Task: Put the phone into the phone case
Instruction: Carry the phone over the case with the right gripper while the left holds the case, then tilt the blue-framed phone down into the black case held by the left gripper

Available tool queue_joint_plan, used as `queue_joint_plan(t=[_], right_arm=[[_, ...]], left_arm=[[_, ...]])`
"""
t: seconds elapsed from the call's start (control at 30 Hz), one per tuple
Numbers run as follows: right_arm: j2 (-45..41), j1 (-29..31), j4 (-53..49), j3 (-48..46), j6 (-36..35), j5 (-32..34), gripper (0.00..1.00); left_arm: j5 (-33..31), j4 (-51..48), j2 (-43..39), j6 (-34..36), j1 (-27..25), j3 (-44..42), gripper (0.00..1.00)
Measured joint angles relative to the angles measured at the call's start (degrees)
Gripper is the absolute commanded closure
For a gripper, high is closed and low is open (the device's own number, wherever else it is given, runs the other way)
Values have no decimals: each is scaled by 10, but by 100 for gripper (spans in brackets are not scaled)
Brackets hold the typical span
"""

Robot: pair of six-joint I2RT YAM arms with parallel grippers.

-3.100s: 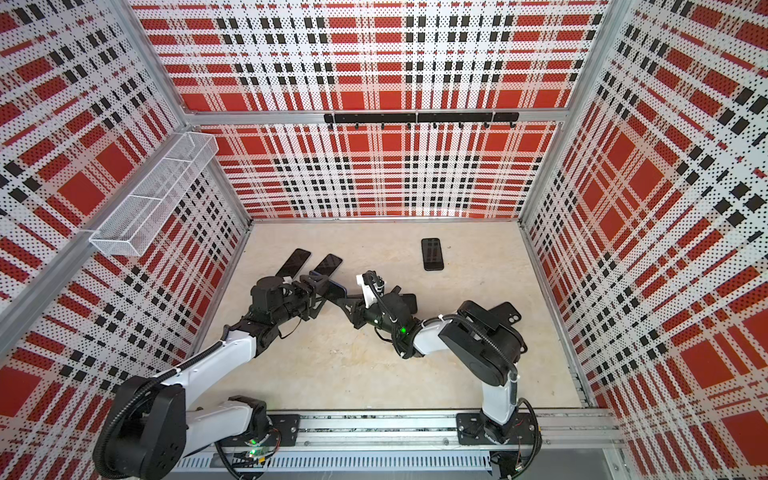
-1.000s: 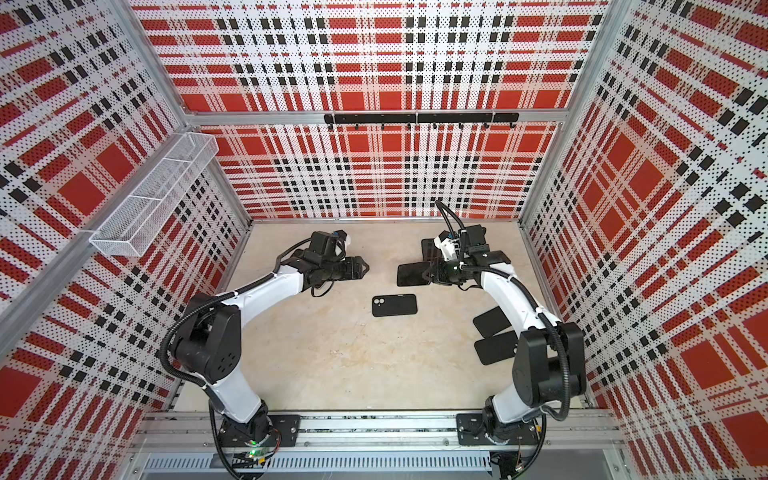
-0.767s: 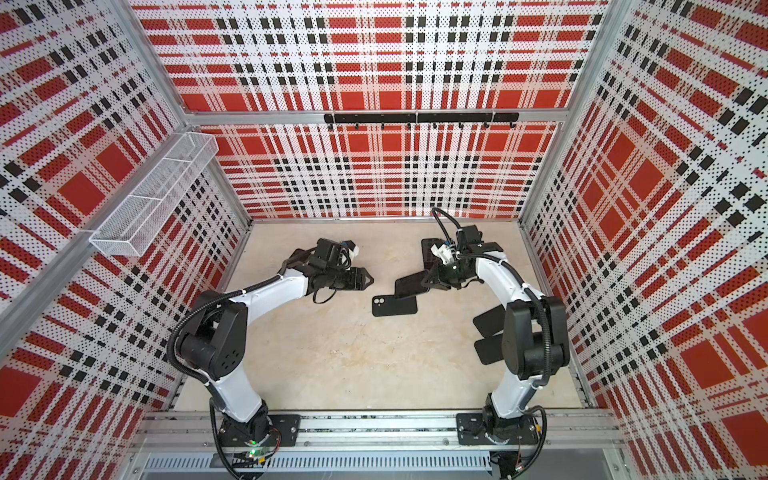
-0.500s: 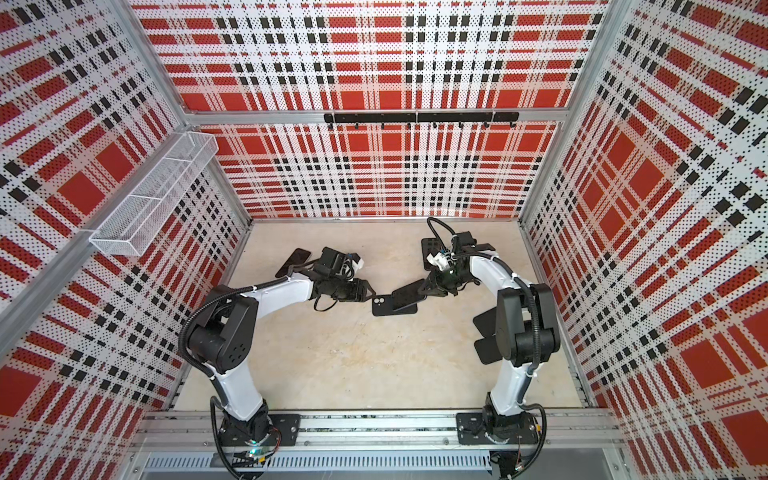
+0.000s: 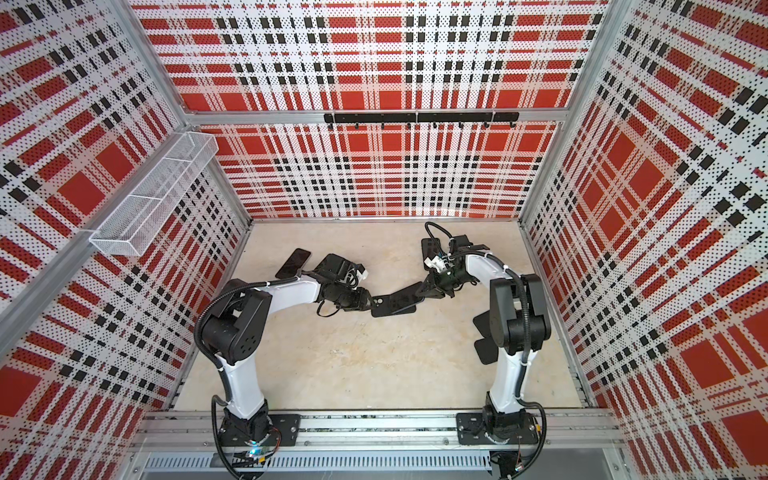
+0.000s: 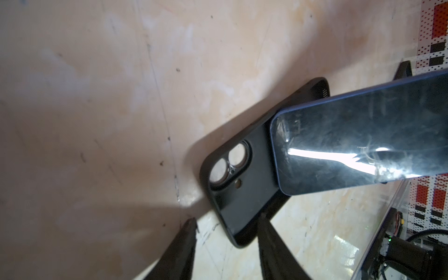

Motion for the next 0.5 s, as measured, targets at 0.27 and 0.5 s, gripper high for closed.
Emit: queue_joint_plan(t=[0.27,0.5], right_arm=[[17,-1,3,0,-3,-20,100],[35,4,20,-3,-7,-42,100]], left_arm=[[16,5,8,-12,1,0,63],[35,17,14,-23,2,0,60]])
